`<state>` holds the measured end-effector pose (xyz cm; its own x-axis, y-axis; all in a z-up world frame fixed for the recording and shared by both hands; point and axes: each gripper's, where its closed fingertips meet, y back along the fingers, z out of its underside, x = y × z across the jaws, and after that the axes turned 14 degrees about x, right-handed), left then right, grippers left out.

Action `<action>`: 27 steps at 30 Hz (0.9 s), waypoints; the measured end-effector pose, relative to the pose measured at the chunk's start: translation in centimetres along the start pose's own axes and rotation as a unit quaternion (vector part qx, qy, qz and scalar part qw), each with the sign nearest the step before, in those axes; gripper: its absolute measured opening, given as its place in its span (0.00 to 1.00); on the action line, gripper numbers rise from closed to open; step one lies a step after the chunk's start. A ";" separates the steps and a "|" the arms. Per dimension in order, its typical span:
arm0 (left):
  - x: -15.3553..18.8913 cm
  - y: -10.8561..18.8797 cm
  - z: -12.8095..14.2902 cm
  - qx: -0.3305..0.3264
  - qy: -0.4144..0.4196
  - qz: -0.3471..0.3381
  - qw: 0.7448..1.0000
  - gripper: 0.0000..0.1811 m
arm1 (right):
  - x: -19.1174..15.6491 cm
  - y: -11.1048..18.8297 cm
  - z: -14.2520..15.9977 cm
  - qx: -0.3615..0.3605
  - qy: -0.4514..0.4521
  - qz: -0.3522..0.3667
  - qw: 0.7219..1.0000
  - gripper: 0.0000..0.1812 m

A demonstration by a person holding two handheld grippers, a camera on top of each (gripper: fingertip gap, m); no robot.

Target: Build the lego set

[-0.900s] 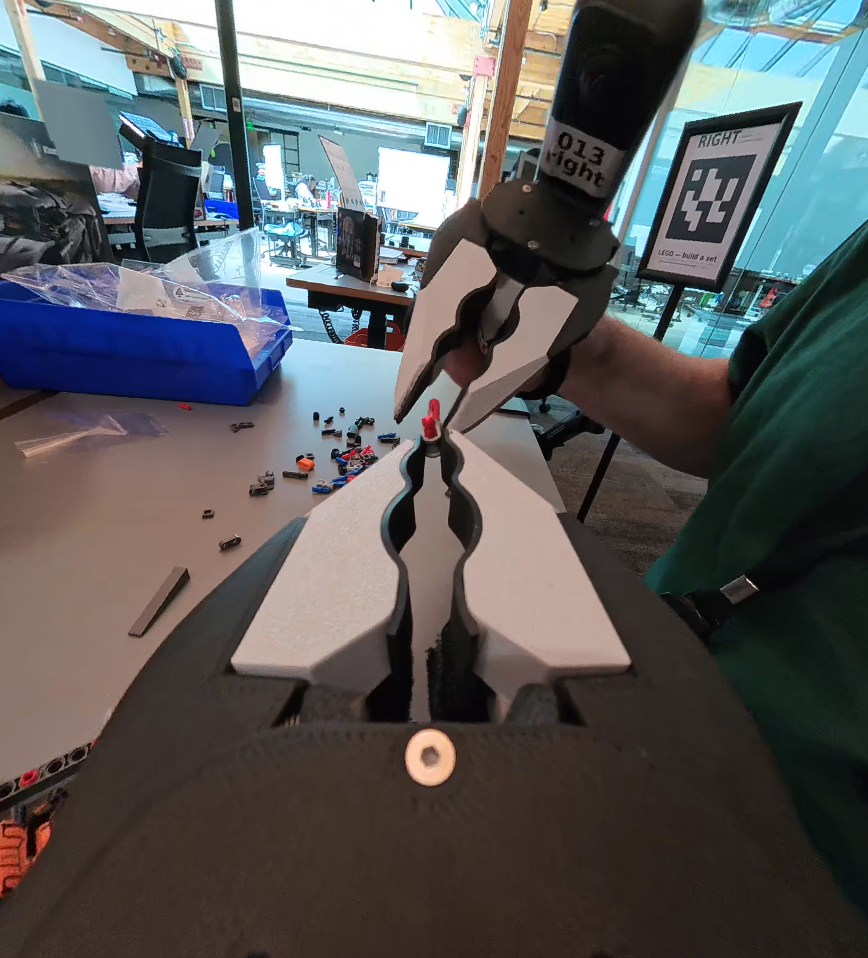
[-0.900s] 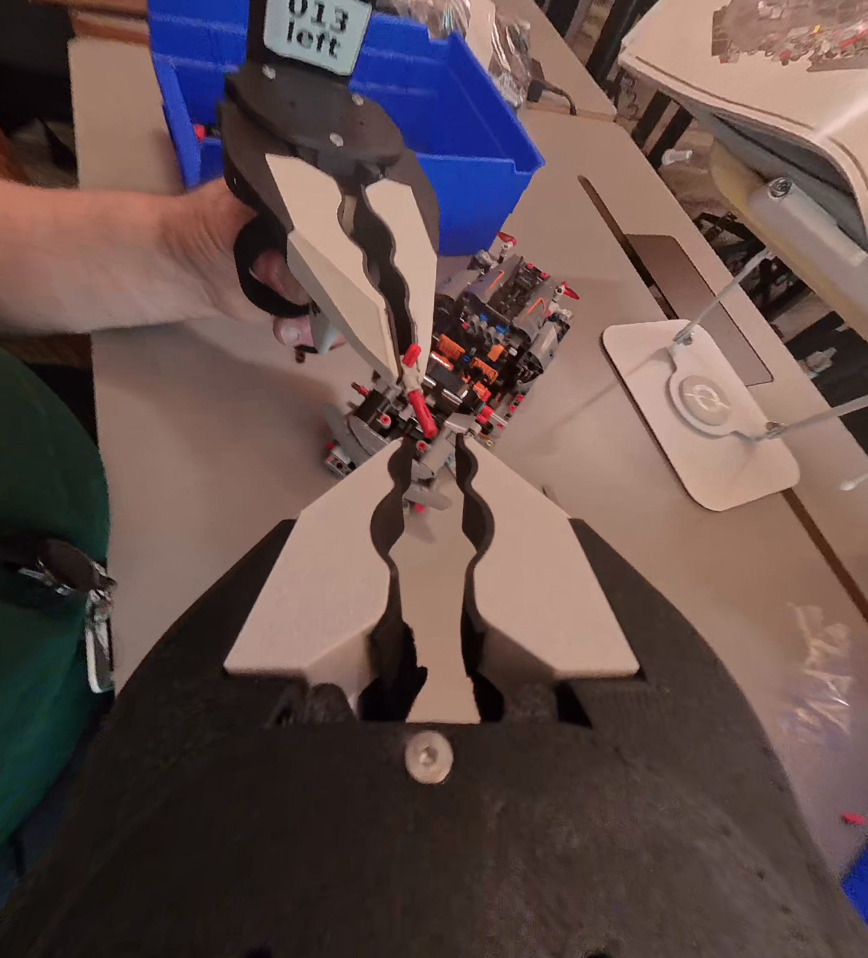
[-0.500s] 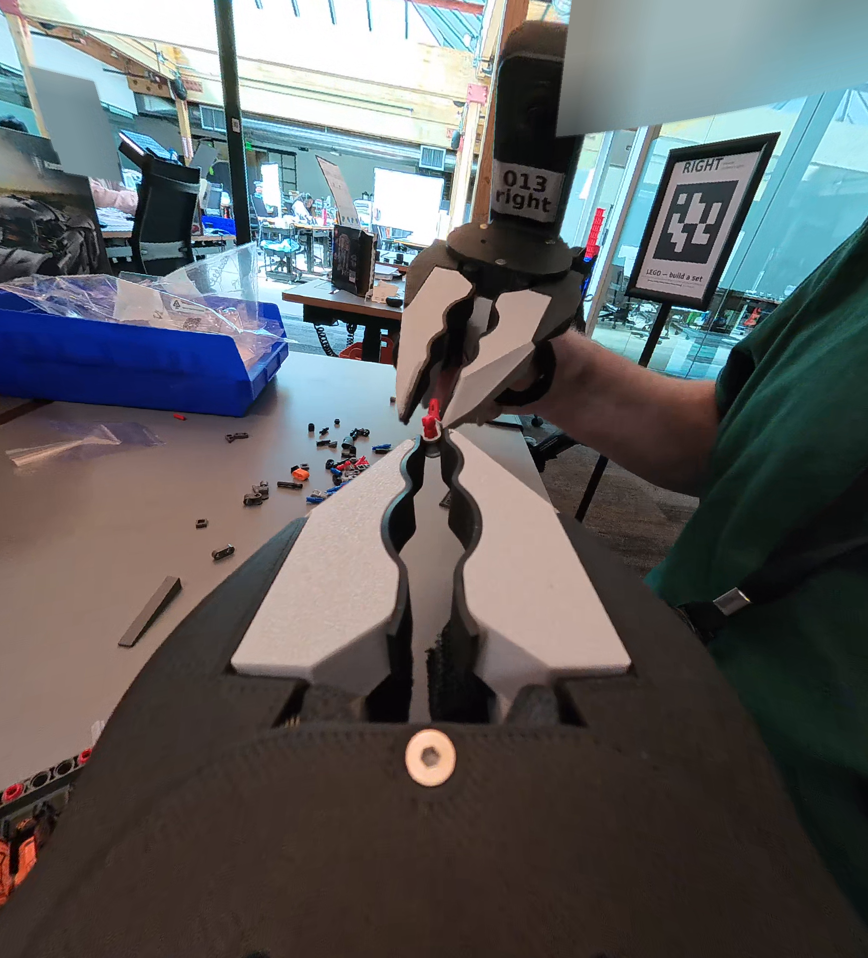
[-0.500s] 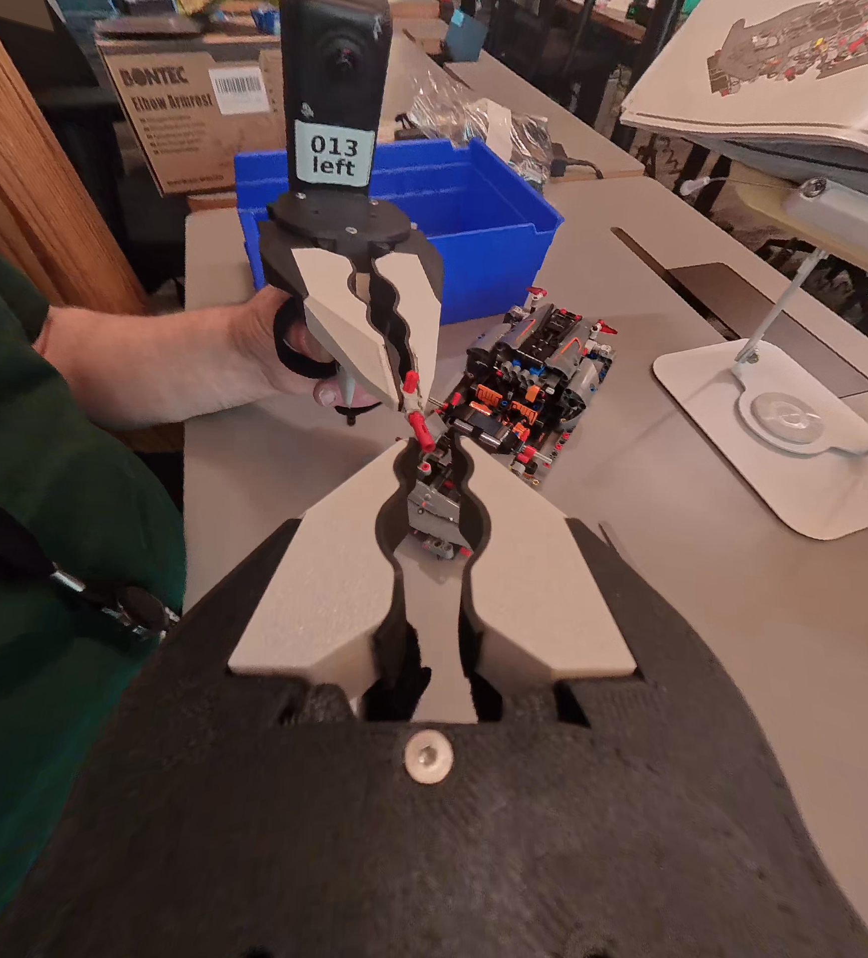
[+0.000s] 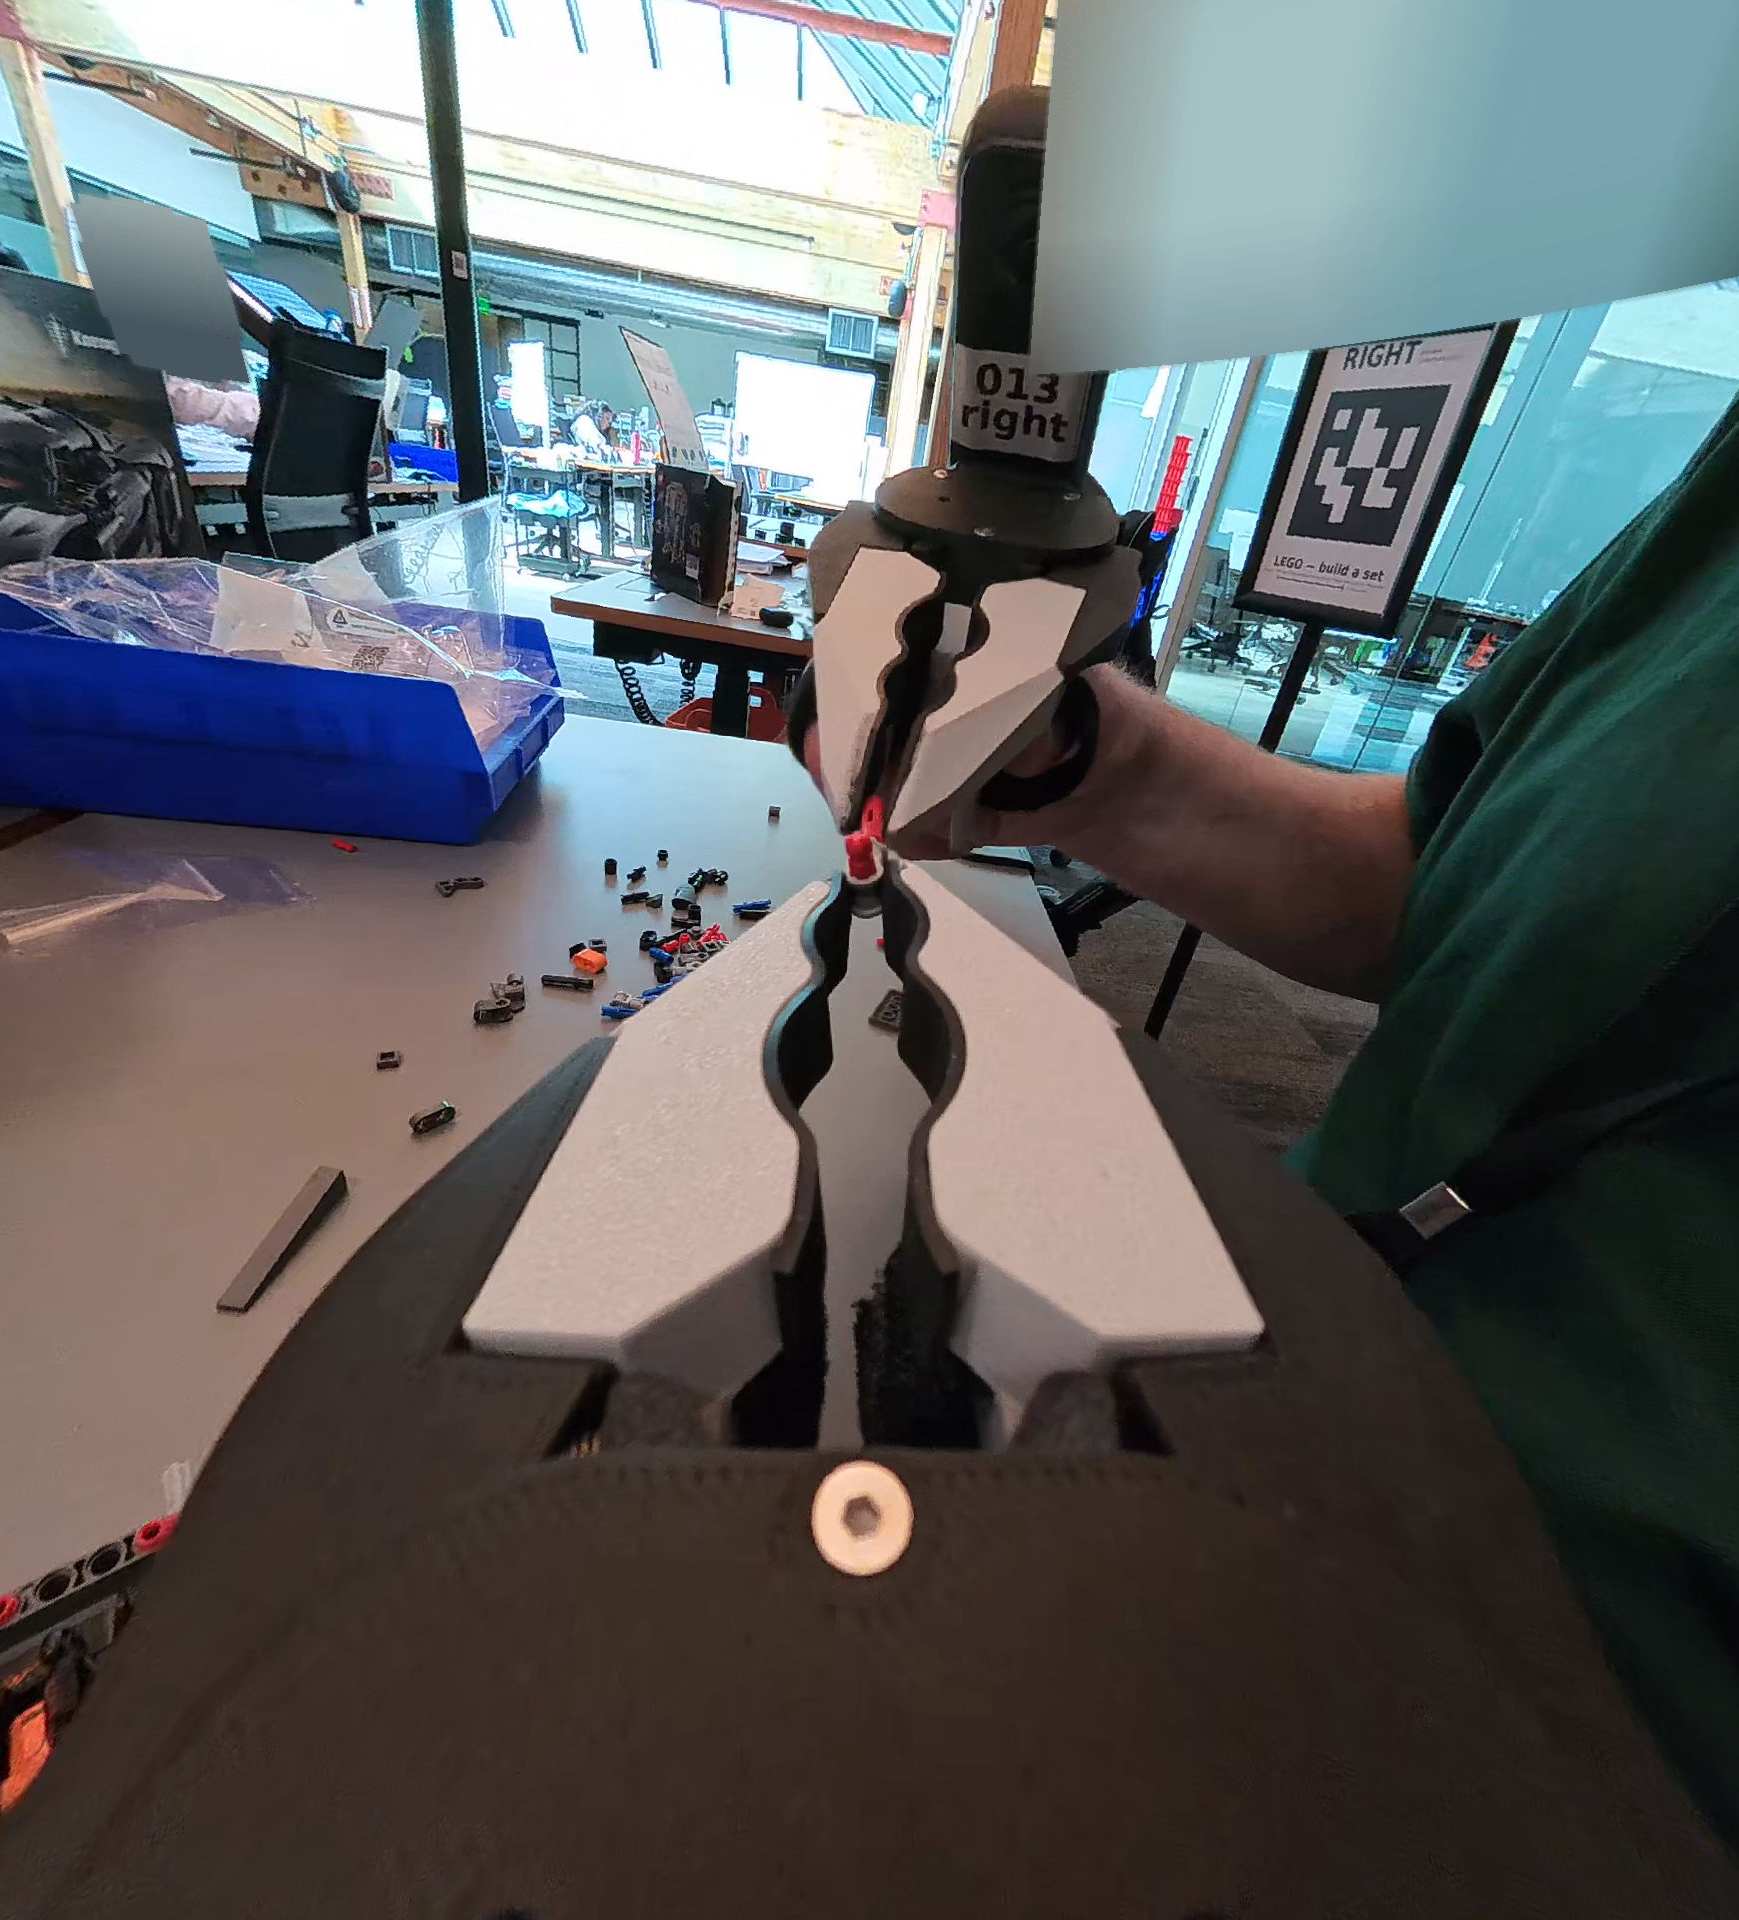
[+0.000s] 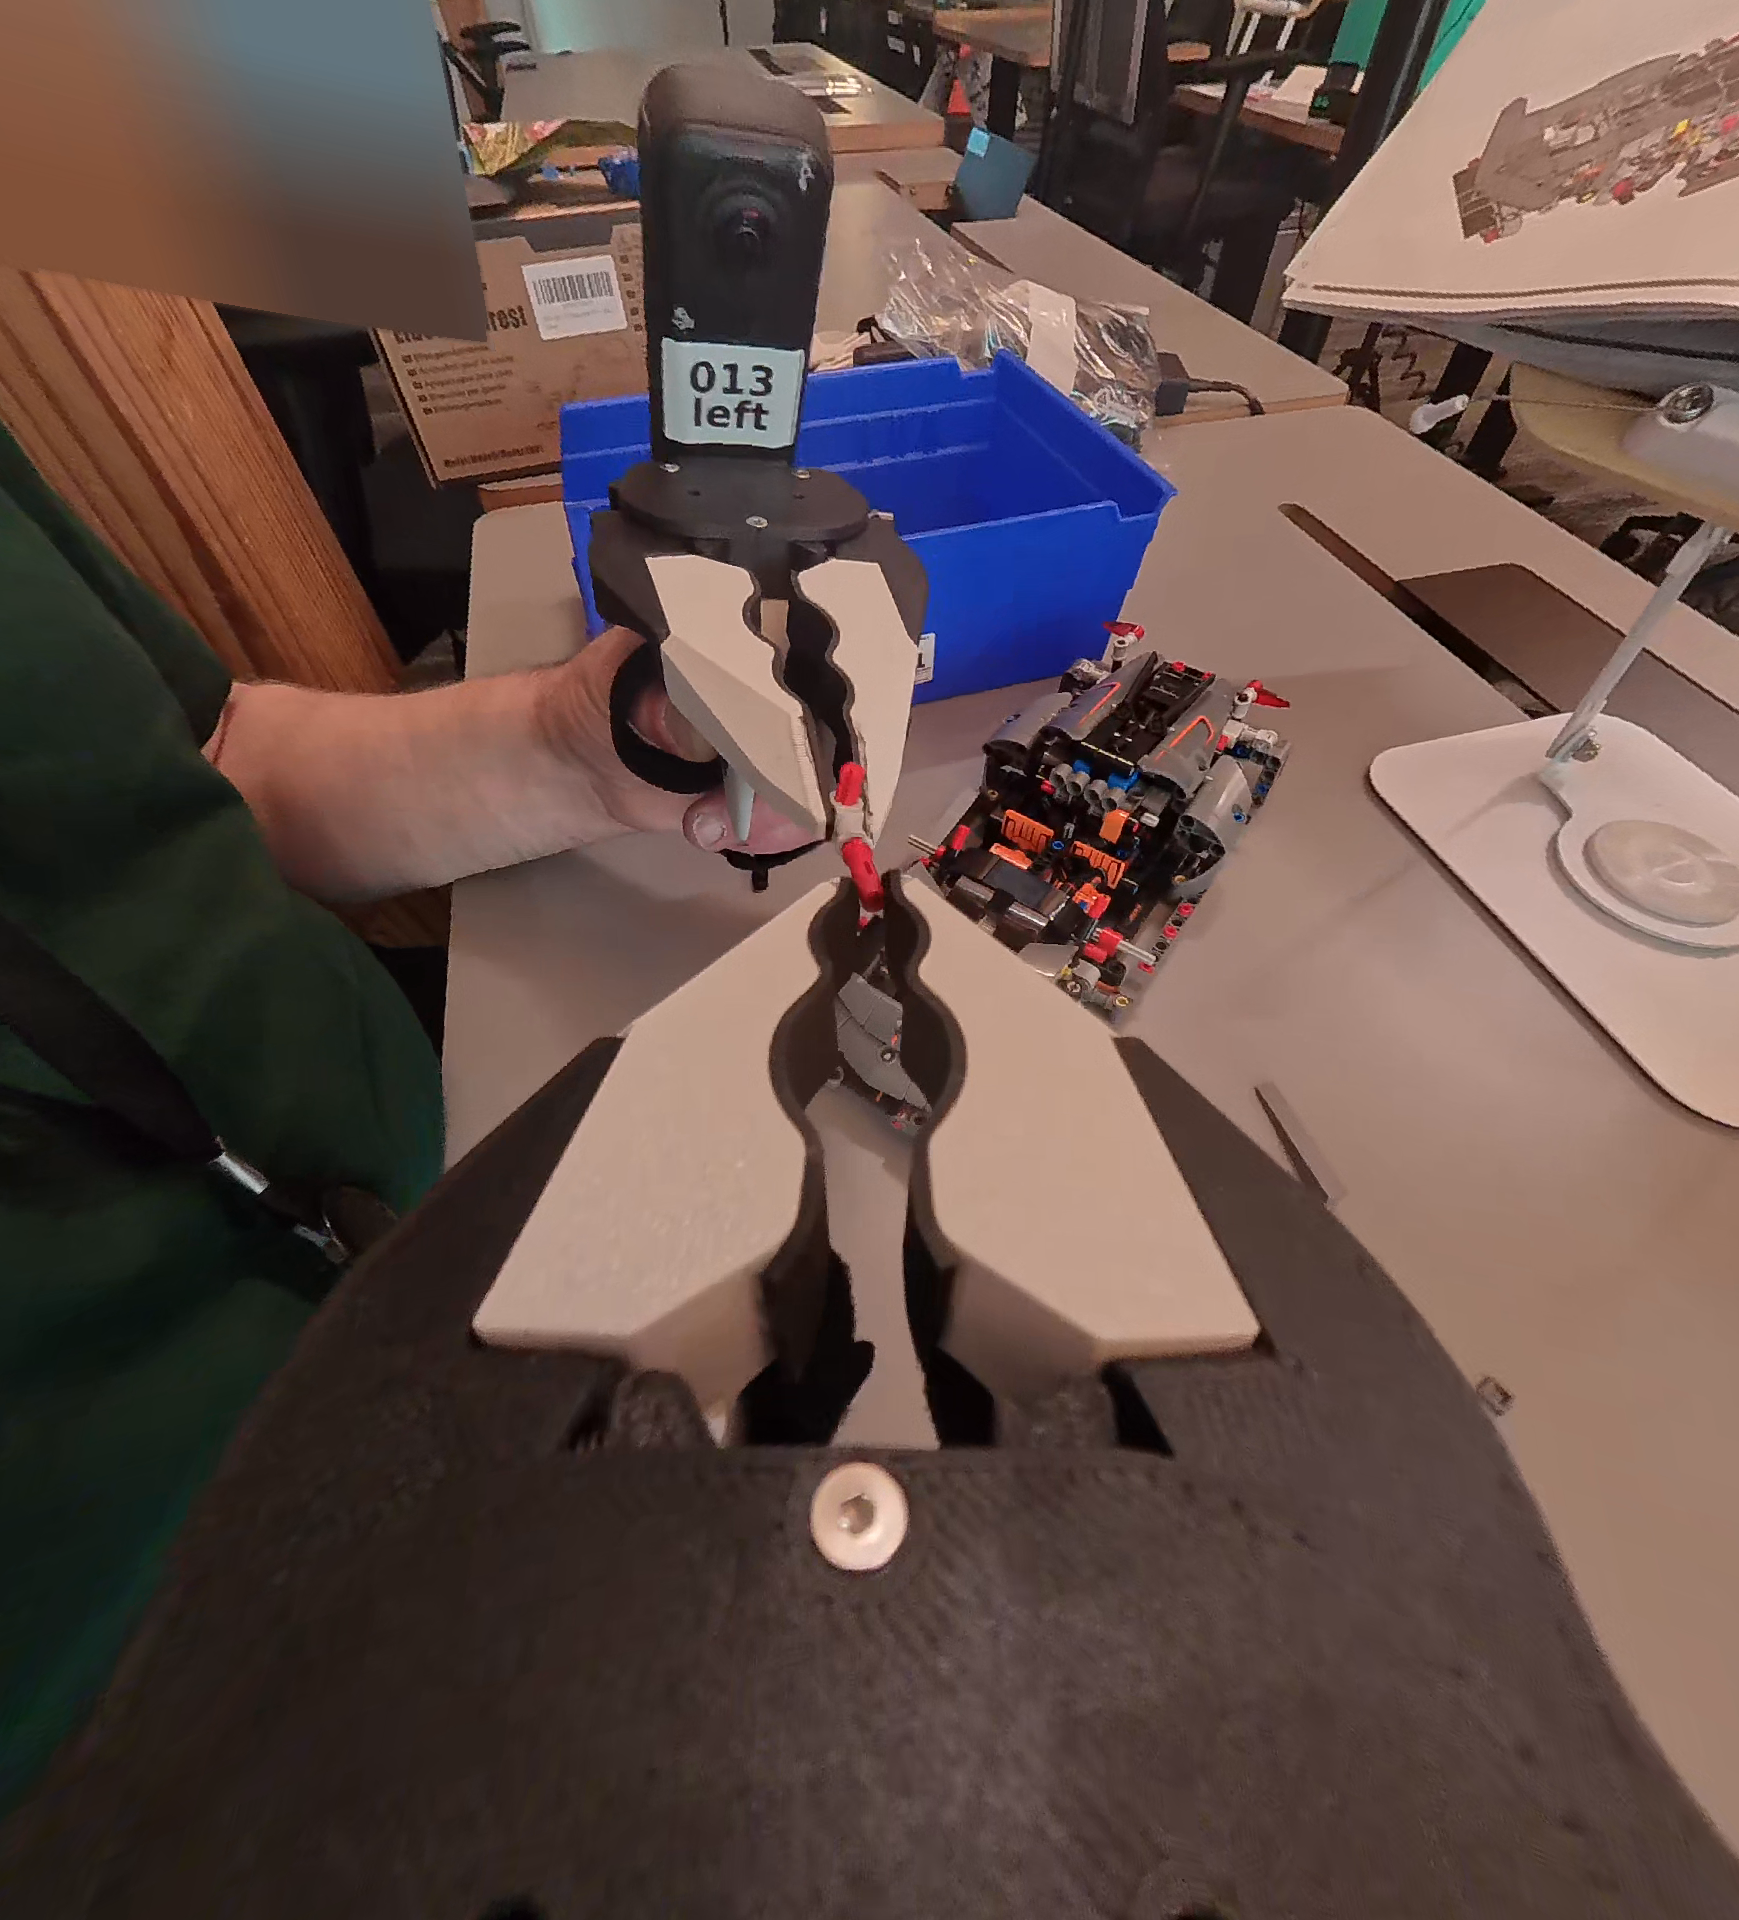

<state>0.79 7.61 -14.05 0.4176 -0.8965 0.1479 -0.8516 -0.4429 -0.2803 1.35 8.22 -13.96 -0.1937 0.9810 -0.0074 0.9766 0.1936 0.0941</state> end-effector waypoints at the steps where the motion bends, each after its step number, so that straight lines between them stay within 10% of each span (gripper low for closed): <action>1: 0.0 0.0 0.0 -0.001 -0.001 0.000 1.000 0.02 | -0.1 0.0 -0.1 -0.001 0.003 0.000 1.000 0.01; 27: 0.7 -0.3 1.9 -0.052 -0.047 0.011 0.998 0.02 | -0.8 0.6 1.1 -0.071 0.036 -0.019 0.997 0.01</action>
<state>1.93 7.05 -15.71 0.4222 -0.9050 0.0522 -0.8869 -0.4243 -0.1828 2.20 7.54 -14.97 -0.2420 0.9686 0.0578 0.9460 0.2223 0.2358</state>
